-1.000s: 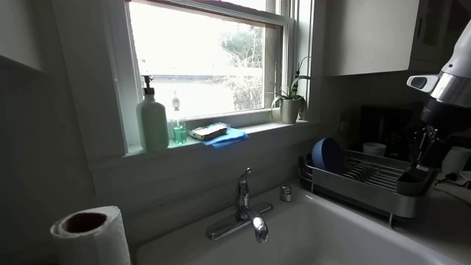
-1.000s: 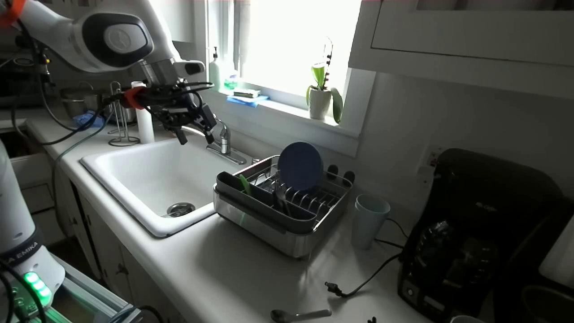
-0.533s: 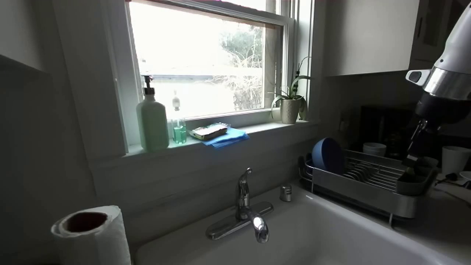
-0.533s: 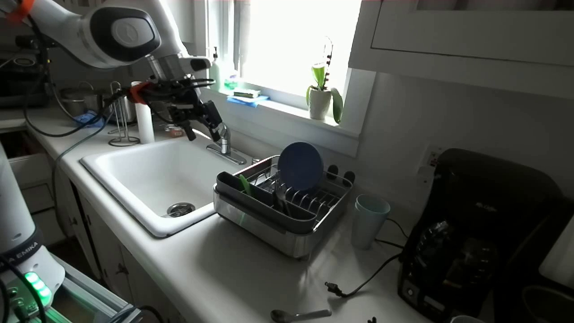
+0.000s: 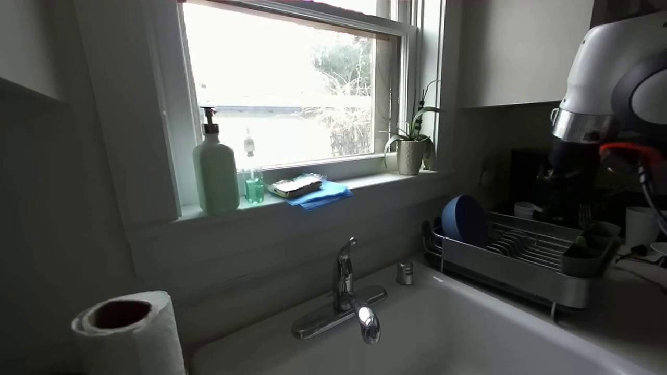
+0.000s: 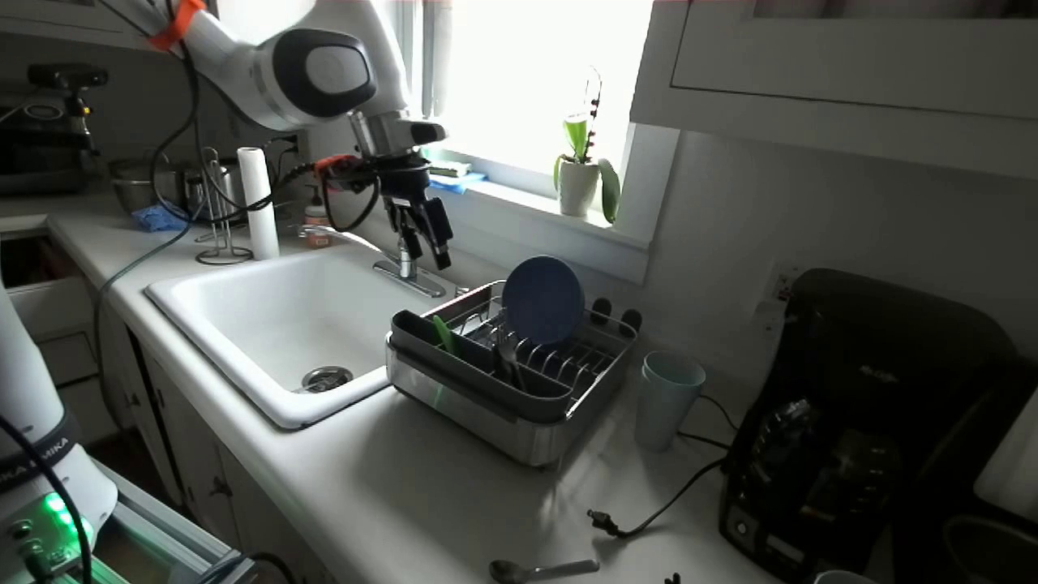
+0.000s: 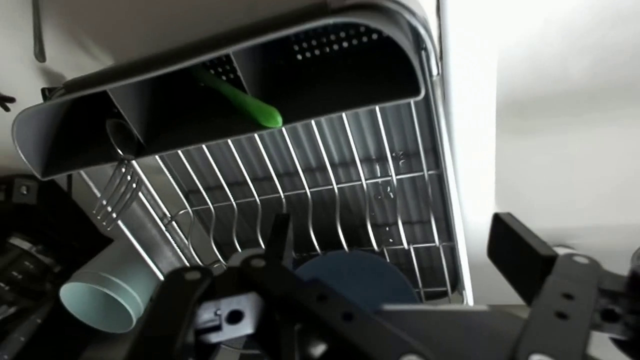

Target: Remove the blue bowl from the dishes drying rack and place it in the sink, pick up a fork from the dishes drying rack and place it in the blue bowl and pick up a spoon from the dishes drying rack and put it in the blue bowl that is inside the sink

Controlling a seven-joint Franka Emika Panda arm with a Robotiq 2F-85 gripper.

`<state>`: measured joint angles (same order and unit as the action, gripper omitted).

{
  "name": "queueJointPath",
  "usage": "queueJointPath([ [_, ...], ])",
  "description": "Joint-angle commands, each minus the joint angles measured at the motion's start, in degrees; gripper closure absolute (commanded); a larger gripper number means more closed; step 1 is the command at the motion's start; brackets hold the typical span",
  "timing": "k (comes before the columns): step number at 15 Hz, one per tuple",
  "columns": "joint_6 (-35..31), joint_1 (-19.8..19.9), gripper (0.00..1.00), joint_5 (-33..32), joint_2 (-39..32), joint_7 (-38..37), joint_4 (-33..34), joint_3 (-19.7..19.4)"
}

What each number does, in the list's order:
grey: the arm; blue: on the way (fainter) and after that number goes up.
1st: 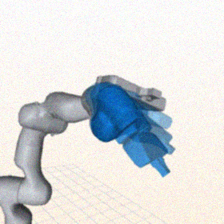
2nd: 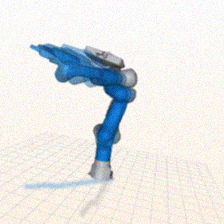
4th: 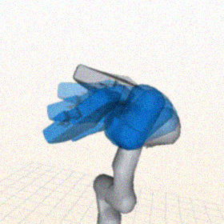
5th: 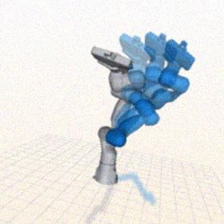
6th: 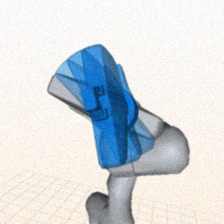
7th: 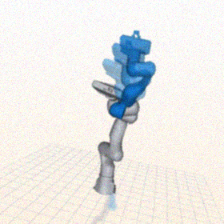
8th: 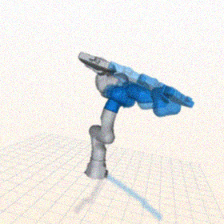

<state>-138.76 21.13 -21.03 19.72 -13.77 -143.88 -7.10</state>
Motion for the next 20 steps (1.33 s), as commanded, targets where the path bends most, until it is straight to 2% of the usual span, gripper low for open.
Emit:
queueJointPath([
  [1, -1.34, 0.74, 0.00, -0.27, -9.31, -11.83, 8.79, 0.91],
  [4, -5.26, 0.30, 0.00, -1.14, -13.13, -20.71, 12.42, -0.04],
  [6, -9.85, 0.71, 0.00, -4.18, -15.70, -27.02, 14.18, -0.85],
  [7, -6.94, -1.10, 0.00, -1.32, -12.64, -21.01, 11.54, -1.60],
  [11, -9.01, -1.22, 0.00, -2.50, -15.34, -24.71, 13.64, -2.50],
  [13, -10.08, -0.17, 0.00, -7.86, -18.15, -33.12, 16.17, -2.41],
  [16, -12.09, -0.64, 0.00, -11.39, -21.59, -40.88, 18.79, -3.69],
  [20, -16.85, -2.85, 0.00, -10.00, -26.73, -43.04, 22.53, -6.13],
])
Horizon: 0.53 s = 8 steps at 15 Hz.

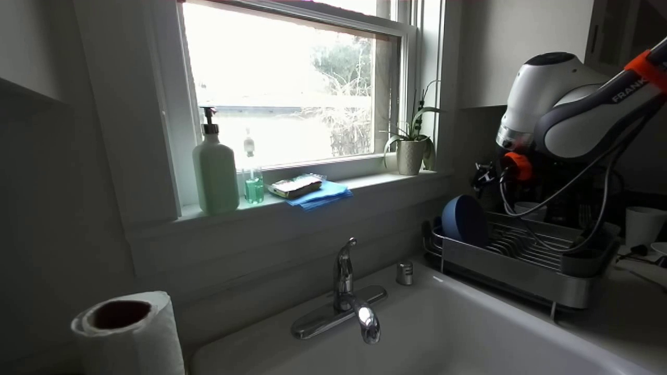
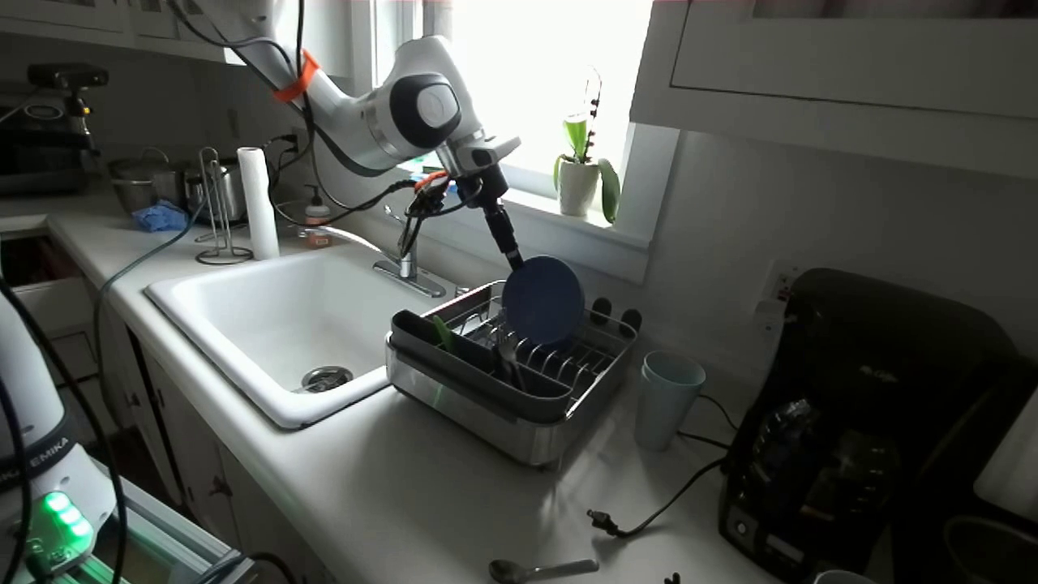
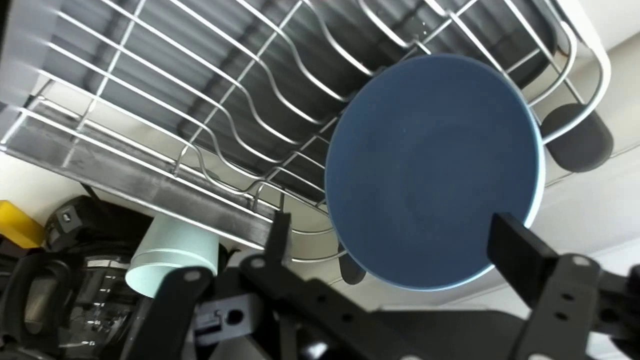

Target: Remove the blue bowl from the dishes drying rack and place it in the sink, pick up a fork from the dishes drying rack and place it in the blue bowl and pick up a spoon from the dishes drying rack and put it in the blue bowl that is inside the sink

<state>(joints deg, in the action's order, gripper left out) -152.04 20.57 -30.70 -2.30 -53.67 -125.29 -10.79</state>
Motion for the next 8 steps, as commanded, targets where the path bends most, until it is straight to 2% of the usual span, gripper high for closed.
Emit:
queueJointPath([
  [1, -5.22, -2.99, 0.00, 0.92, -6.19, -2.69, 4.85, -2.99],
  [4, -9.21, -5.34, 0.00, 1.64, -9.98, -2.49, 7.40, -5.05],
  [5, -9.61, -3.57, 0.00, 0.57, -11.51, -4.40, 8.79, -3.20],
  [8, -11.13, -3.46, 0.00, 1.97, -14.65, -4.54, 11.43, -2.86],
])
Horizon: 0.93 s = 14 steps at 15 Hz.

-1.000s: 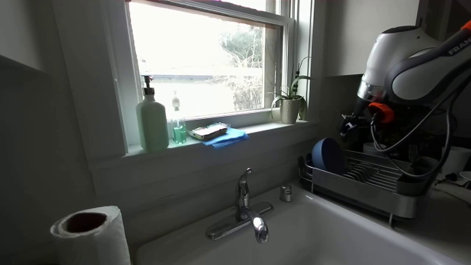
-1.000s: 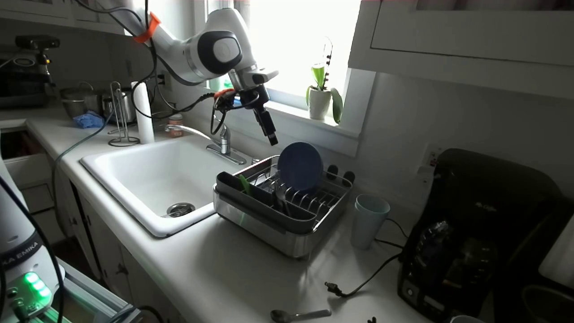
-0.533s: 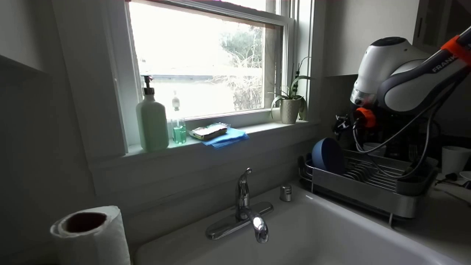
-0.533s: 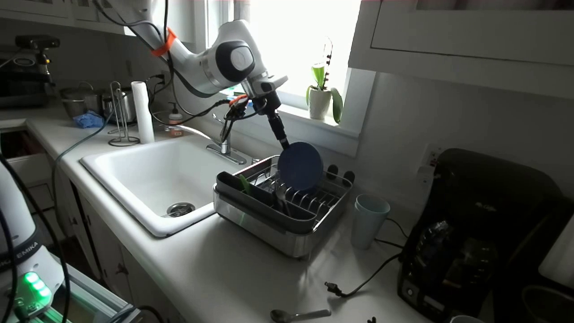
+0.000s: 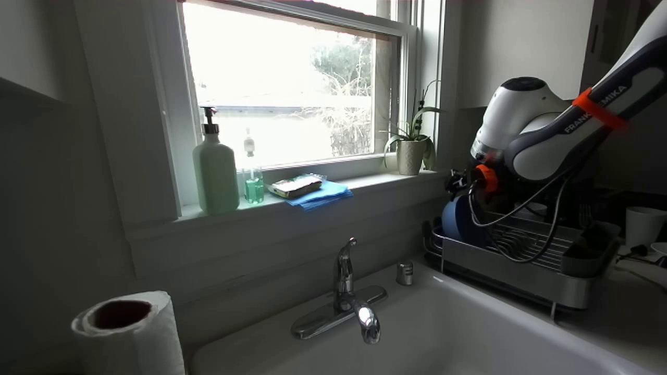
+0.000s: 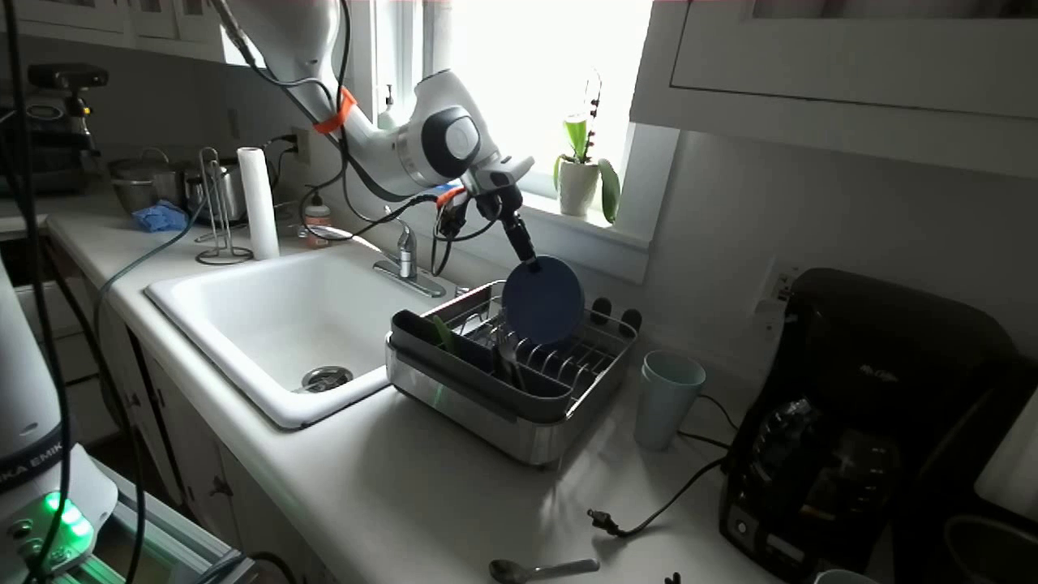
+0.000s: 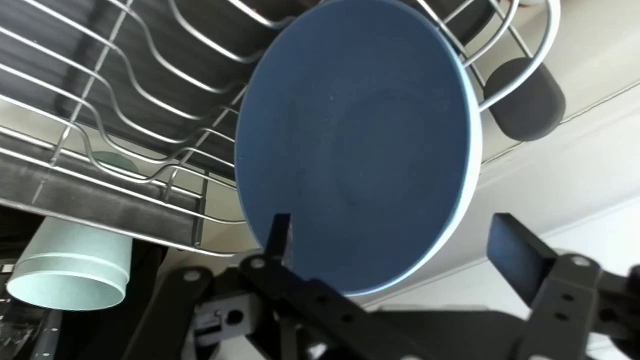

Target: Remove the blue bowl from the dishes drying rack and place it in the sink, pick up a fork from the dishes drying rack and place it in the blue bowl and pick up a spoon from the dishes drying rack and put it in the blue bowl that is inside the sink

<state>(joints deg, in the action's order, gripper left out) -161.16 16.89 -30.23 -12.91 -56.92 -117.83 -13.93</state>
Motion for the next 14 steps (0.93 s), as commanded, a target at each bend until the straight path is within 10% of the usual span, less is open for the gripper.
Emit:
queueJointPath([
  [1, -2.14, 0.48, 0.00, 2.39, -5.00, -0.90, 4.96, 0.70],
  [6, -2.64, -2.05, 0.13, 16.77, -8.93, 5.77, 8.40, -0.73],
  [14, -1.99, -2.41, 0.81, 31.60, -11.22, 15.76, 11.86, -0.82],
])
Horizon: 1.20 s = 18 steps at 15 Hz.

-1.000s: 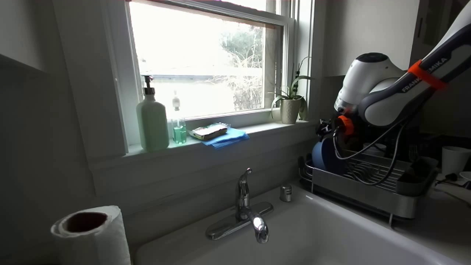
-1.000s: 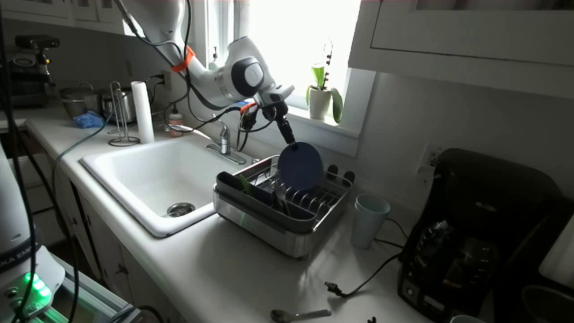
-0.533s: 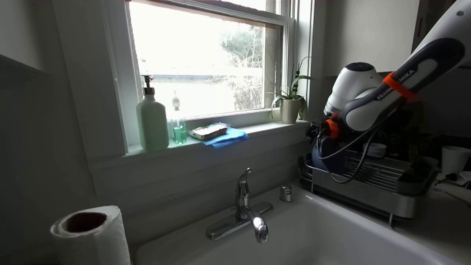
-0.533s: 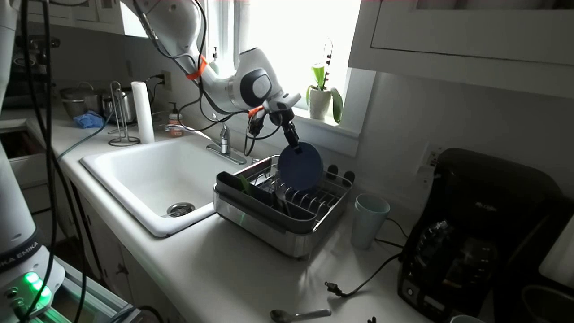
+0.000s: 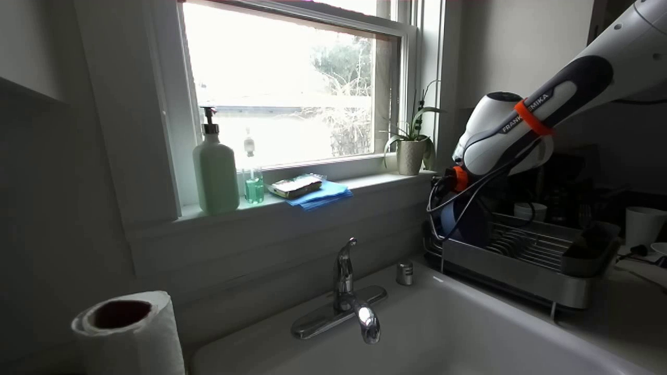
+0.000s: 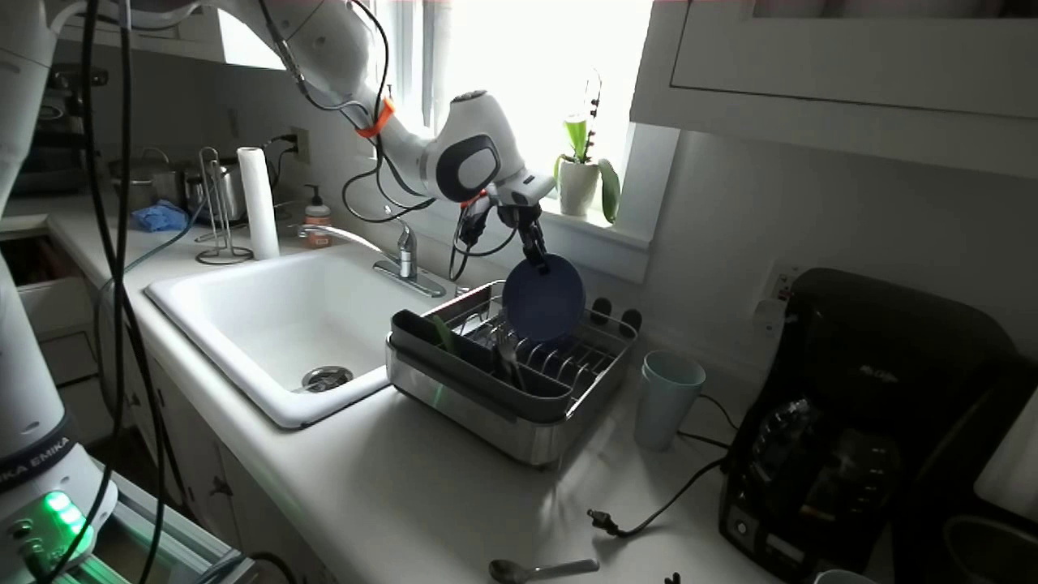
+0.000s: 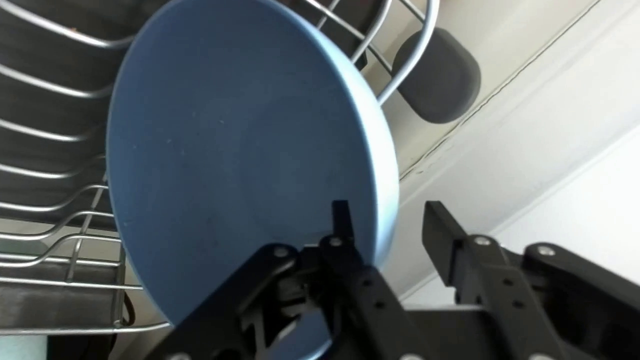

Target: Remove the blue bowl from the dishes drying rack and place it in the sink, pick up a fork from the dishes drying rack and place it in the blue bowl and pick up a spoon from the dishes drying rack and put it in the blue bowl that is inside the sink

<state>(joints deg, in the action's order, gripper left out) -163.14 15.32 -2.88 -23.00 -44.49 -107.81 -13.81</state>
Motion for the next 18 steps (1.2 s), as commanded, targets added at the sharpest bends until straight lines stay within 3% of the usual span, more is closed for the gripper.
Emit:
queueJointPath([
  [1, 0.25, -0.77, 0.89, 5.16, -0.96, 4.49, 1.77, -0.79],
  [3, 0.27, -1.33, 0.99, 5.72, -0.38, 5.87, 1.31, -1.52],
  [10, 1.19, -4.22, 0.99, 4.00, 1.55, 7.87, -0.08, -5.57],
  [18, 5.53, -5.38, 0.99, 4.68, 11.69, 18.81, -4.83, -2.72],
])
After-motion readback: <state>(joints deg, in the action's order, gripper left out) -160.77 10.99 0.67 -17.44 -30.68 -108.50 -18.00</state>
